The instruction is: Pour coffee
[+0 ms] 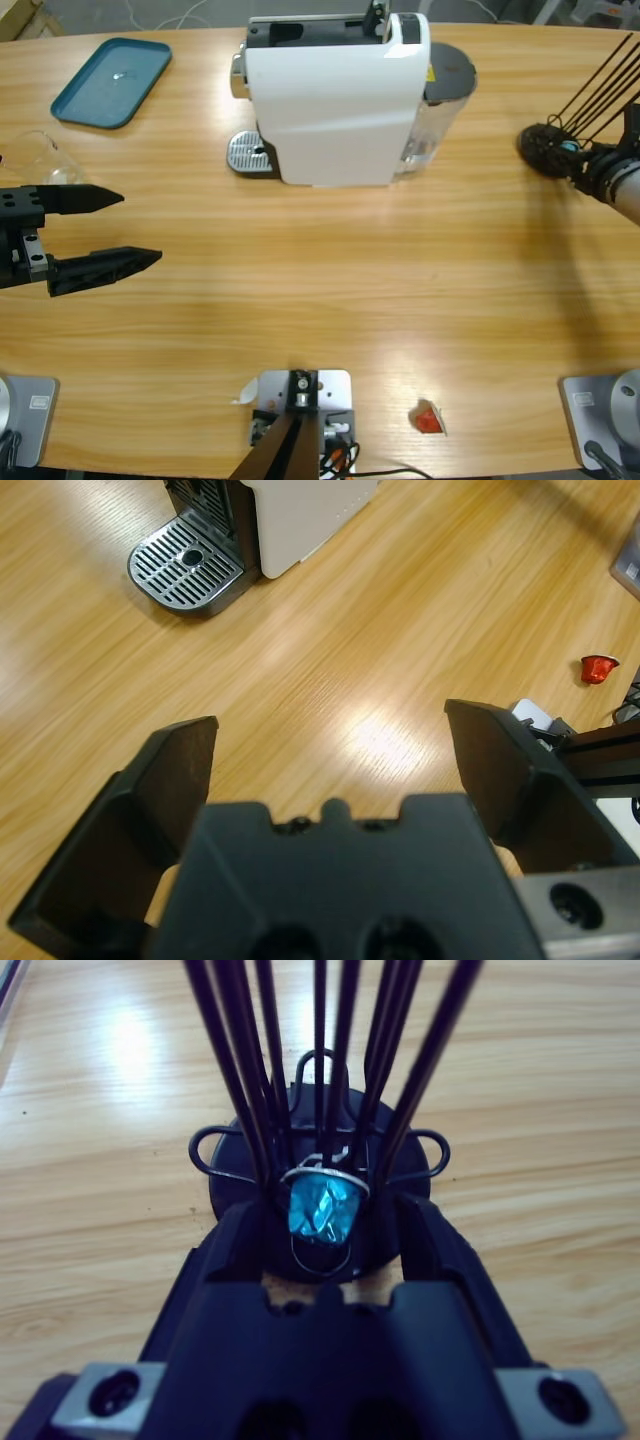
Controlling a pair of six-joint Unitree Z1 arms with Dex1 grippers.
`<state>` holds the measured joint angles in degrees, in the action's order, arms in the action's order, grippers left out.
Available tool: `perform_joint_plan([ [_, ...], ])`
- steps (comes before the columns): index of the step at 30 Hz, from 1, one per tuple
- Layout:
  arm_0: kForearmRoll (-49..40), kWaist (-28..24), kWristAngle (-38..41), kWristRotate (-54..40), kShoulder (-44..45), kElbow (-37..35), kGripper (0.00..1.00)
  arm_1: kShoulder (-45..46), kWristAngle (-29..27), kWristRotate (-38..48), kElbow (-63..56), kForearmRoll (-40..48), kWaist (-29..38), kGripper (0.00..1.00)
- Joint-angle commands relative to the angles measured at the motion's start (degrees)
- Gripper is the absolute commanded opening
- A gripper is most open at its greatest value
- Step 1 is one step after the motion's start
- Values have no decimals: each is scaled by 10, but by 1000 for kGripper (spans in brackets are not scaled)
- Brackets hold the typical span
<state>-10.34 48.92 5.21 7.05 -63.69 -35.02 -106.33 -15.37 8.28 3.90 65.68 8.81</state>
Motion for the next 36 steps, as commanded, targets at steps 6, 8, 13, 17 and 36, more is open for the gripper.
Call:
perform_joint_plan([
  [6, 6, 6, -4, 9, -3, 24, 985, -14, -12, -11, -6, 5, -7, 431],
  [8, 7, 6, -4, 9, -4, 24, 985, -13, -10, -15, -6, 6, -8, 383],
  [13, 9, 6, -4, 10, -5, 25, 986, -23, -6, -18, -2, 6, -10, 338],
  [17, 9, 6, -4, 10, -5, 25, 985, -36, 0, -19, 1, 12, -15, 338],
  [36, 12, 6, -4, 10, -7, 24, 984, -46, 45, -62, 2, 30, -36, 0],
])
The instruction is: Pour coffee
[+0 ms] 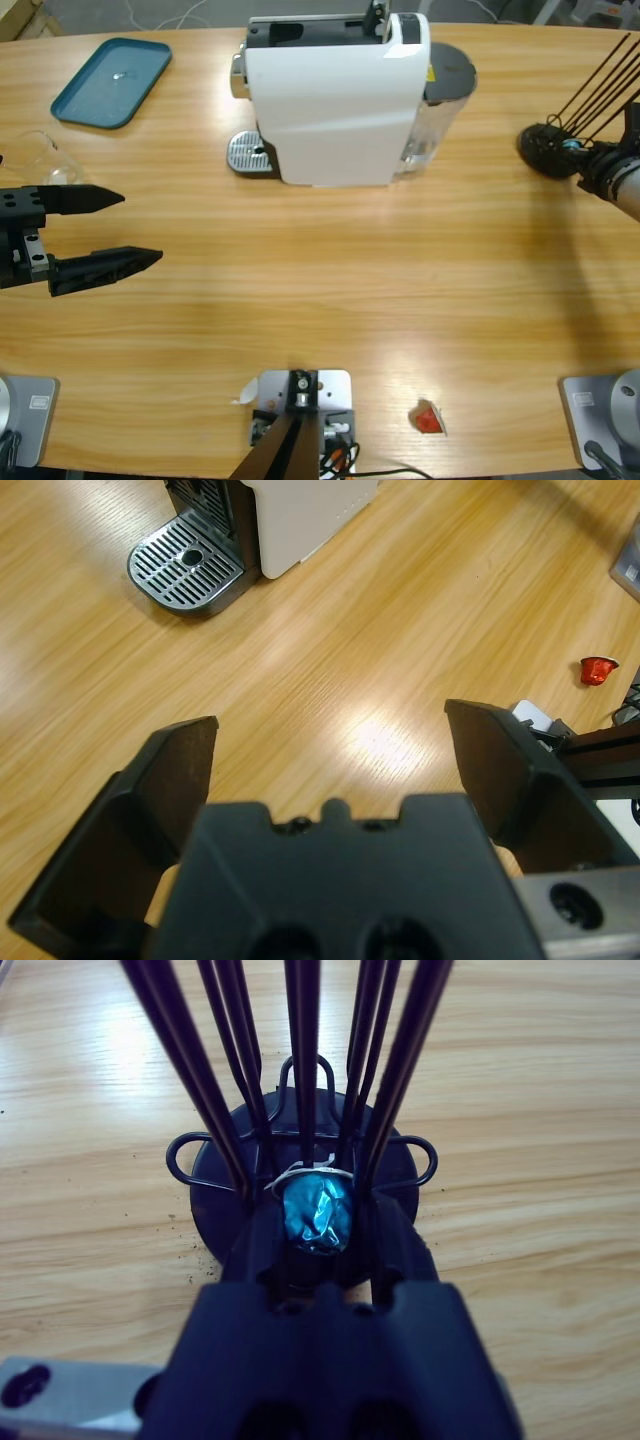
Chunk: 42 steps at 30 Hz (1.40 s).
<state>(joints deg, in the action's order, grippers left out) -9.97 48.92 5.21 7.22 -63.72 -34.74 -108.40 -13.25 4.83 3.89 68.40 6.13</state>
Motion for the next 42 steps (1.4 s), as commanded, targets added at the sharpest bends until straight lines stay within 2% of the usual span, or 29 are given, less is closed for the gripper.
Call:
perform_joint_plan([
  [1, 8, 6, -4, 9, -7, 21, 983, -24, 27, -30, 2, 4, -9, 0],
  [6, 8, 6, -4, 9, -5, 22, 985, -16, 41, -30, 2, 4, -9, 0],
  [9, 8, 6, -4, 10, -4, 22, 987, 25, 40, -39, 2, -3, 6, 0],
  [17, 9, 6, -4, 12, 2, 26, 982, 124, 41, -45, 36, -135, 8, 0],
  [27, 10, 6, -4, 13, 4, 29, 984, 151, 44, -46, 62, -183, 8, 0],
  [31, 11, 6, -4, 15, 3, 29, 985, 197, 43, -47, 96, -250, 8, 0],
  [37, 17, 6, -3, 15, 2, 28, 983, 286, 40, -54, 191, -407, 8, 0],
  [42, 18, 8, -3, 16, 4, 28, 983, 321, 38, -54, 214, -454, 8, 0],
])
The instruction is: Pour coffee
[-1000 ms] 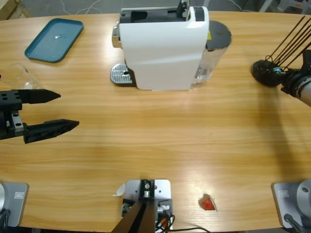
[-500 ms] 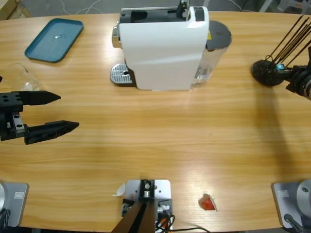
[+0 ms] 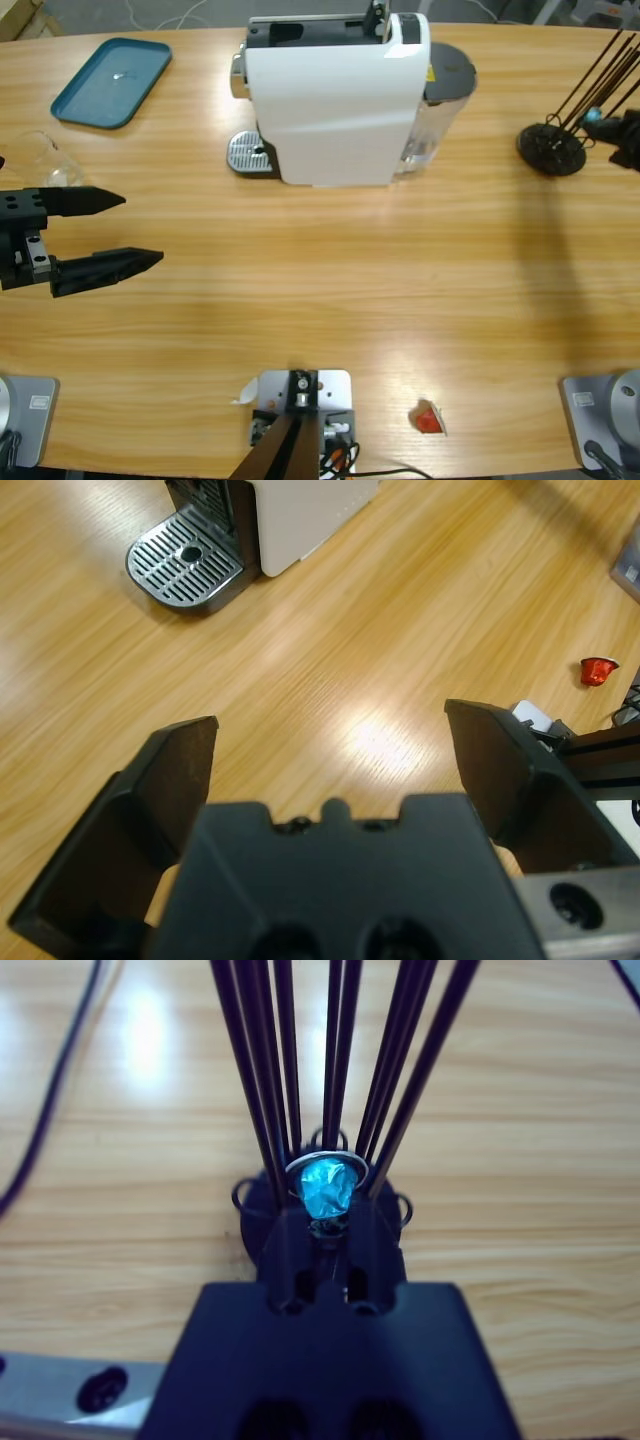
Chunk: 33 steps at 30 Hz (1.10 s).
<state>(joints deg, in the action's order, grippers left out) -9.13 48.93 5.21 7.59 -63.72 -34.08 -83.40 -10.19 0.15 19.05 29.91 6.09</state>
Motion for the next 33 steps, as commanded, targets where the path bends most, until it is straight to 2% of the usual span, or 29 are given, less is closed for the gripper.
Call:
perform_joint_plan([
  [1, 10, 9, -3, 12, 5, 22, 982, 79, 7, -8, 65, -75, 9, 0],
  [8, 10, 9, -3, 11, 4, 21, 983, 116, 3, -11, 106, -137, 9, 0],
  [17, 13, 10, -3, 11, 7, 20, 982, 191, -29, -12, 168, -256, 14, 0],
  [23, 12, 14, -3, 13, 11, 23, 983, 257, -44, -1, 182, -316, 61, 0],
  [25, 13, 17, -4, 15, 12, 24, 982, 279, -11, -4, 182, -325, 82, 0],
  [30, 5, 20, -11, 2, 7, 14, 987, 289, 183, -42, 185, -332, 118, 0],
  [33, -23, 20, -30, -24, 17, 1, 987, 262, 248, -68, 220, -347, 177, 0],
])
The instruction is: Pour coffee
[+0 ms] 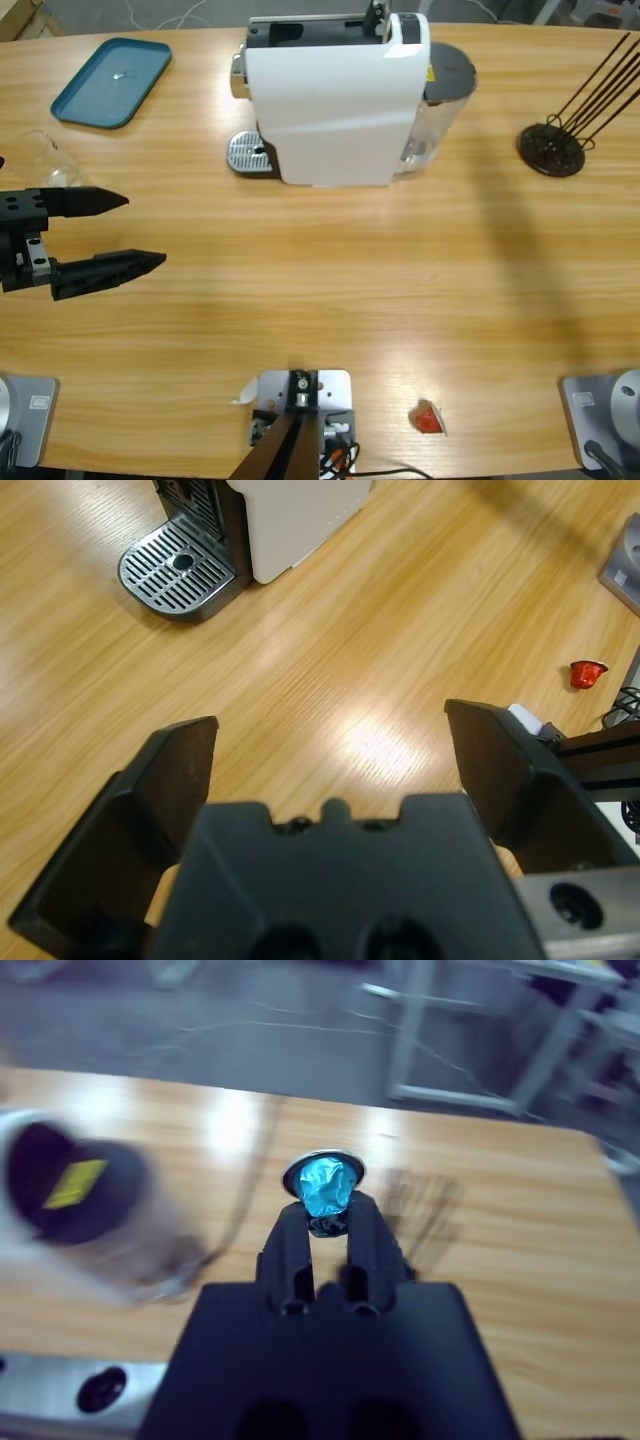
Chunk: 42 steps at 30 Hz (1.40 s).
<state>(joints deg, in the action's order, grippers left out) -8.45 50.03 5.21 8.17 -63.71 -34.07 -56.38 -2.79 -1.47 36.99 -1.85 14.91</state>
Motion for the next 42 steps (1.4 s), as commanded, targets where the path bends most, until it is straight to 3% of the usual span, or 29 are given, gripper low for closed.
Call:
perform_joint_plan([
  [1, -38, 9, -32, -35, 22, -2, 988, -28, 191, -68, 66, -42, 117, 0],
  [4, -54, 9, -39, -41, 38, -2, 989, -83, 234, -89, 128, -64, 168, 0],
  [10, -60, 9, -40, -43, 50, -2, 987, -192, 254, -118, 240, -110, 277, 0],
  [15, -84, 1, -45, -75, 54, -13, 991, -283, 282, -142, 296, -118, 322, 0],
  [25, -99, -65, -4, -90, 74, -38, 991, -423, 282, -233, 424, -122, 294, 0],
  [42, -100, -67, -4, -86, 70, -25, 991, -473, 251, -280, 435, -120, 231, 0],
])
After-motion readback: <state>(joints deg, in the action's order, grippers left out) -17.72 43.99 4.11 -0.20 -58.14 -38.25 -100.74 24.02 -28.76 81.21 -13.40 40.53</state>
